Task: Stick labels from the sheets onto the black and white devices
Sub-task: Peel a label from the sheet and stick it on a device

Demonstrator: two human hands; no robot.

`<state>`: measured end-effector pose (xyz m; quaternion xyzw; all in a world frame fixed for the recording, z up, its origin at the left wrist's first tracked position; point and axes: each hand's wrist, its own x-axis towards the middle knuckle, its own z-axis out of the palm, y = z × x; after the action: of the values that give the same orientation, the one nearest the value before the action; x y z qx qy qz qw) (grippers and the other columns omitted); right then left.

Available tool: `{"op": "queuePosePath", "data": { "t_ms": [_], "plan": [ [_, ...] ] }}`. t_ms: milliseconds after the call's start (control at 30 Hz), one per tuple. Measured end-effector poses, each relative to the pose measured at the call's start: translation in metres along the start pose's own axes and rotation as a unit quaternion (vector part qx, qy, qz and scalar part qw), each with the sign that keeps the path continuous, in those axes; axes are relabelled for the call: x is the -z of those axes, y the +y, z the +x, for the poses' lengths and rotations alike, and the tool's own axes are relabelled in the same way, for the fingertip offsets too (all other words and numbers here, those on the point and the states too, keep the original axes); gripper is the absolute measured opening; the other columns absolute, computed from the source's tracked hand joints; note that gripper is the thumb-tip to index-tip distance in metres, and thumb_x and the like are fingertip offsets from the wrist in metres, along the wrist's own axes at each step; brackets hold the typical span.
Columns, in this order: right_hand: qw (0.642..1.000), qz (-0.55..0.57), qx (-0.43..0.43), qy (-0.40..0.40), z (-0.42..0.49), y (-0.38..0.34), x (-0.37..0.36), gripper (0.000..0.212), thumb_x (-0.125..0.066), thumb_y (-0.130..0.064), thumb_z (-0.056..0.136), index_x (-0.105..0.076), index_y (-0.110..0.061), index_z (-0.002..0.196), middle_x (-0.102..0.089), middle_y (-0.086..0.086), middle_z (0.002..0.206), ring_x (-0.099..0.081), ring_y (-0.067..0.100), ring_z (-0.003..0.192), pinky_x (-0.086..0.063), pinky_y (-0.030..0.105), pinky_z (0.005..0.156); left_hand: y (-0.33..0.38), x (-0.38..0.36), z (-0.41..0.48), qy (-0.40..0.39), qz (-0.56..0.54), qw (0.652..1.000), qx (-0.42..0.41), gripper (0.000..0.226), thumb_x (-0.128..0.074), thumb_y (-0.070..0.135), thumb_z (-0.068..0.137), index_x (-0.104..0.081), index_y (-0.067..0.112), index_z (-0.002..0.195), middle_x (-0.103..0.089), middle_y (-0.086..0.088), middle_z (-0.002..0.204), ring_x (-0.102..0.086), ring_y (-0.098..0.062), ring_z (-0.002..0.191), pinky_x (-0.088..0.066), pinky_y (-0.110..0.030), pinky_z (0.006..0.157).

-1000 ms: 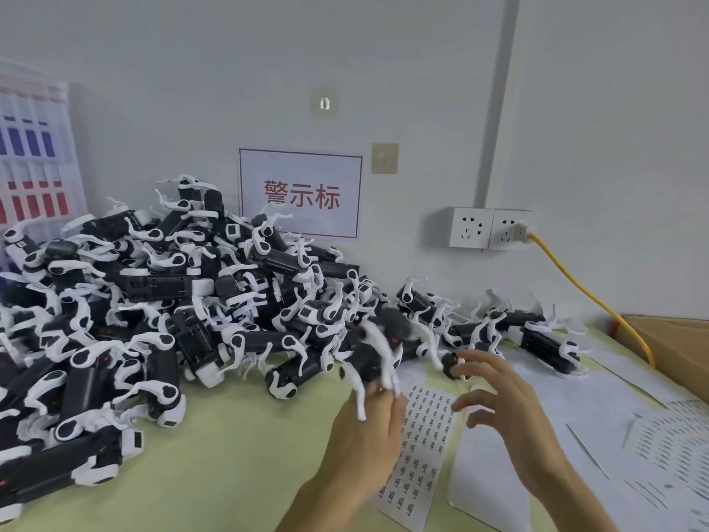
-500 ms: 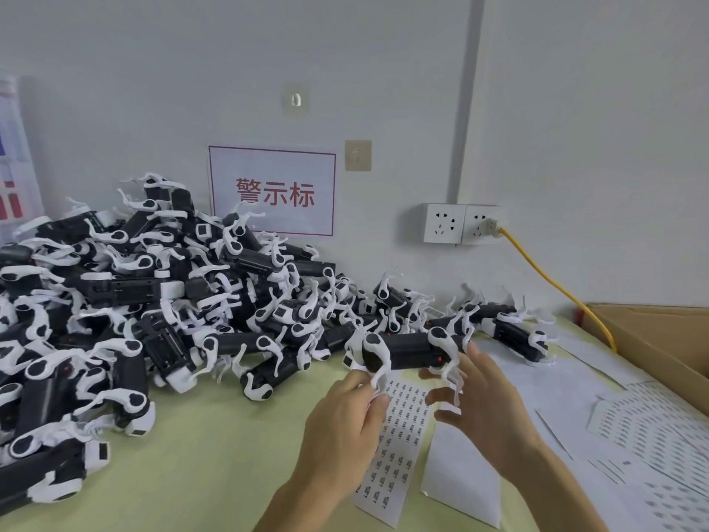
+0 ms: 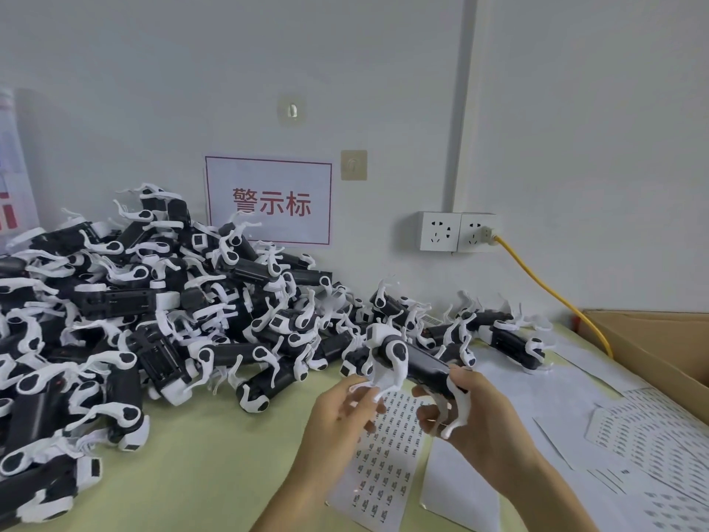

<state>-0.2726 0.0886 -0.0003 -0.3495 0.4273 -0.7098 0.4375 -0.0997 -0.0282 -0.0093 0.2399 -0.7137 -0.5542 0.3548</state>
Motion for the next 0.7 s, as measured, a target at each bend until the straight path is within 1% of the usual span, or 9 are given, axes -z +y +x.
{"op": "queuePosePath", "data": {
  "t_ms": [100, 167, 267, 333, 433, 500, 567, 633, 700],
  "plan": [
    [1.0, 0.008, -0.012, -0.015, 0.0, 0.0, 0.003, 0.06, -0.077, -0.033, 0.063, -0.069, -0.006, 0.116, -0.067, 0.02, 0.098, -0.064, 0.035, 0.08, -0.057, 0.04, 0.069, 0.006, 0.002, 0.0, -0.012, -0.138, 0.989, 0.048, 0.024, -0.056, 0.026, 0.103, -0.073, 0.01, 0.099, -0.073, -0.009, 0.084, -0.062, -0.019, 0.067, -0.047, -0.024, 0.059],
    [0.999, 0.009, -0.023, -0.023, 0.0, 0.0, 0.001, 0.067, -0.077, -0.027, 0.058, -0.061, -0.001, 0.117, -0.064, 0.02, 0.093, -0.063, 0.035, 0.078, -0.056, 0.042, 0.068, 0.008, 0.004, 0.0, -0.03, -0.174, 0.983, 0.053, 0.029, -0.05, 0.02, 0.106, -0.078, 0.018, 0.101, -0.075, -0.012, 0.093, -0.063, -0.021, 0.07, -0.047, -0.025, 0.062],
    [0.998, -0.046, -0.028, -0.031, 0.0, 0.006, -0.003, 0.079, -0.079, -0.031, 0.06, -0.05, 0.004, 0.125, -0.062, 0.017, 0.095, -0.062, 0.03, 0.08, -0.051, 0.044, 0.079, 0.009, 0.003, -0.001, -0.08, -0.22, 0.97, 0.058, 0.037, -0.042, 0.006, 0.106, -0.071, 0.023, 0.12, -0.075, -0.014, 0.115, -0.068, -0.026, 0.085, -0.048, -0.033, 0.073],
    [0.997, -0.077, -0.026, -0.01, 0.001, 0.009, -0.005, 0.084, -0.081, -0.04, 0.064, -0.048, 0.006, 0.126, -0.061, 0.017, 0.095, -0.061, 0.026, 0.081, -0.051, 0.041, 0.079, 0.009, 0.001, 0.0, -0.083, -0.205, 0.974, 0.048, 0.028, -0.047, 0.019, 0.104, -0.064, 0.019, 0.127, -0.074, -0.011, 0.123, -0.071, -0.026, 0.101, -0.047, -0.036, 0.083],
    [0.994, -0.105, -0.017, 0.01, 0.004, 0.011, -0.008, 0.085, -0.084, -0.058, 0.067, -0.056, 0.004, 0.119, -0.06, 0.02, 0.099, -0.053, 0.03, 0.085, -0.052, 0.039, 0.078, 0.008, -0.001, 0.0, -0.089, -0.178, 0.979, 0.045, 0.042, -0.052, 0.047, 0.096, -0.067, 0.019, 0.122, -0.073, -0.003, 0.126, -0.068, -0.022, 0.117, -0.046, -0.04, 0.094],
    [0.993, -0.114, -0.01, 0.002, 0.005, 0.012, -0.01, 0.073, -0.074, -0.066, 0.075, -0.065, -0.004, 0.113, -0.062, 0.019, 0.098, -0.053, 0.028, 0.086, -0.05, 0.036, 0.079, 0.008, -0.002, 0.0, -0.089, -0.192, 0.976, 0.053, 0.04, -0.055, 0.05, 0.1, -0.067, 0.021, 0.125, -0.072, -0.003, 0.128, -0.066, -0.025, 0.119, -0.047, -0.045, 0.098],
    [0.993, -0.115, -0.005, 0.001, 0.003, 0.013, -0.014, 0.053, -0.056, -0.068, 0.087, -0.077, -0.021, 0.102, -0.067, 0.007, 0.089, -0.059, 0.019, 0.079, -0.051, 0.026, 0.073, 0.008, -0.002, -0.001, -0.087, -0.206, 0.973, 0.059, 0.044, -0.053, 0.047, 0.098, -0.062, 0.023, 0.134, -0.069, -0.002, 0.133, -0.066, -0.026, 0.121, -0.047, -0.05, 0.104],
    [0.994, -0.11, -0.009, 0.023, 0.003, 0.016, -0.014, 0.051, -0.058, -0.065, 0.087, -0.077, -0.023, 0.108, -0.067, 0.011, 0.091, -0.057, 0.017, 0.077, -0.052, 0.025, 0.072, 0.006, -0.002, -0.001, -0.099, -0.215, 0.97, 0.054, 0.044, -0.053, 0.046, 0.102, -0.057, 0.025, 0.14, -0.067, 0.0, 0.136, -0.066, -0.026, 0.122, -0.046, -0.051, 0.107],
    [0.992, -0.115, -0.013, 0.046, 0.005, 0.019, -0.013, 0.053, -0.067, -0.054, 0.09, -0.068, -0.016, 0.128, -0.067, 0.022, 0.106, -0.057, 0.024, 0.086, -0.054, 0.032, 0.082, 0.005, -0.003, -0.001, -0.093, -0.22, 0.97, 0.052, 0.04, -0.05, 0.042, 0.106, -0.058, 0.022, 0.139, -0.068, 0.0, 0.135, -0.067, -0.027, 0.121, -0.046, -0.051, 0.106]
  ]
}}
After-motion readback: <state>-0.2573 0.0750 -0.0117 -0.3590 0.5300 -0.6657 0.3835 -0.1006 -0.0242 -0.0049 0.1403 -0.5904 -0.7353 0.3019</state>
